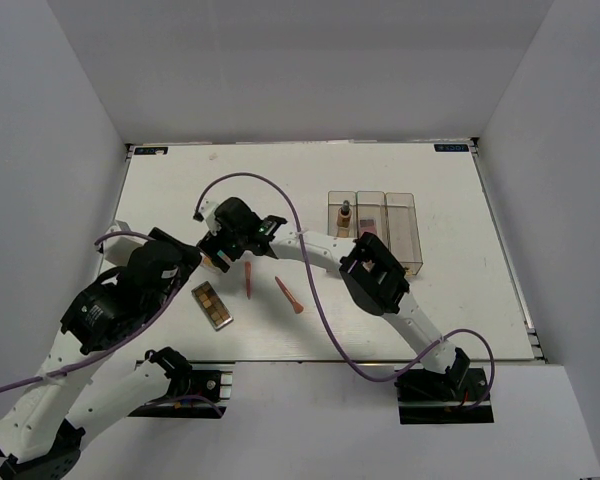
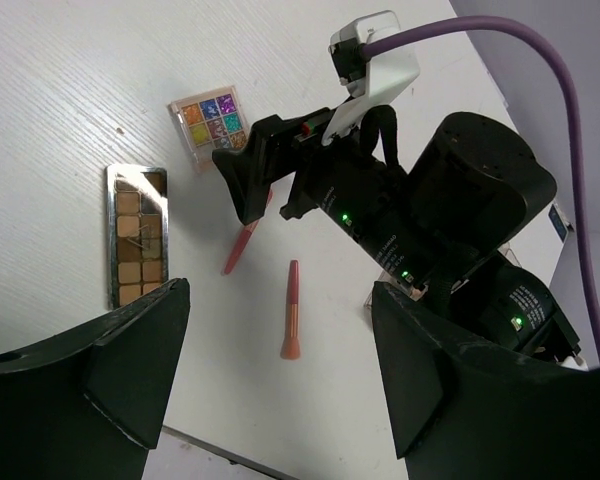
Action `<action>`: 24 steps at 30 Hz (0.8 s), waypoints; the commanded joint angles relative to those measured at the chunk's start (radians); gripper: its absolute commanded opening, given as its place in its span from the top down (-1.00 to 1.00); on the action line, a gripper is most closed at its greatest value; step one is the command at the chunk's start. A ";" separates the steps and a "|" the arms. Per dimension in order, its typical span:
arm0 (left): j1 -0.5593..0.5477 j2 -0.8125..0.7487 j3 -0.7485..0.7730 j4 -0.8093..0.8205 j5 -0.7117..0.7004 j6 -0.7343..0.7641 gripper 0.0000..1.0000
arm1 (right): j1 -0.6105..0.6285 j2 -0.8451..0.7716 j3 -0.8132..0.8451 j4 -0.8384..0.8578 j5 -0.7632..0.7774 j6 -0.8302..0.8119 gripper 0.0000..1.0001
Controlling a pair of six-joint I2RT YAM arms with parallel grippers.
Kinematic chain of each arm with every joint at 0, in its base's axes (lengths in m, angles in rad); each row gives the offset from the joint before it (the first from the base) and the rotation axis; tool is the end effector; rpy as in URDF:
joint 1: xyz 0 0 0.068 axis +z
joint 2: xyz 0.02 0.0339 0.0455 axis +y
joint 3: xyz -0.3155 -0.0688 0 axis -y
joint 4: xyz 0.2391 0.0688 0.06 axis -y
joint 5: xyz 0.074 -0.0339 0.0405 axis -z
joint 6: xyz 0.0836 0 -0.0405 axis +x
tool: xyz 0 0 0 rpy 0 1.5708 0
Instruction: Organize the makeup
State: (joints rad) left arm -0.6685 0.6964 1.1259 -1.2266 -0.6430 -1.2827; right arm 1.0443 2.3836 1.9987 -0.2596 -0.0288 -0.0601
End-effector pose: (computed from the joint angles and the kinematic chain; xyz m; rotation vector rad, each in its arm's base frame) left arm 0.0851 -0.0033 0.3692 -0.9407 1.9880 -0.3282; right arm 0.3091 0.5366 0.2016 -1.2079 1.9292 0.5659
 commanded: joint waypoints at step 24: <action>-0.005 0.032 0.029 -0.016 -0.004 -0.010 -0.67 | 0.013 0.080 0.048 0.010 -0.115 0.037 -0.78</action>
State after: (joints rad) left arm -0.6697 0.7292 1.1267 -1.2270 -0.6384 -1.2831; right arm 1.0492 2.4493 2.0140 -0.2363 -0.0826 -0.0334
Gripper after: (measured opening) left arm 0.833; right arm 0.889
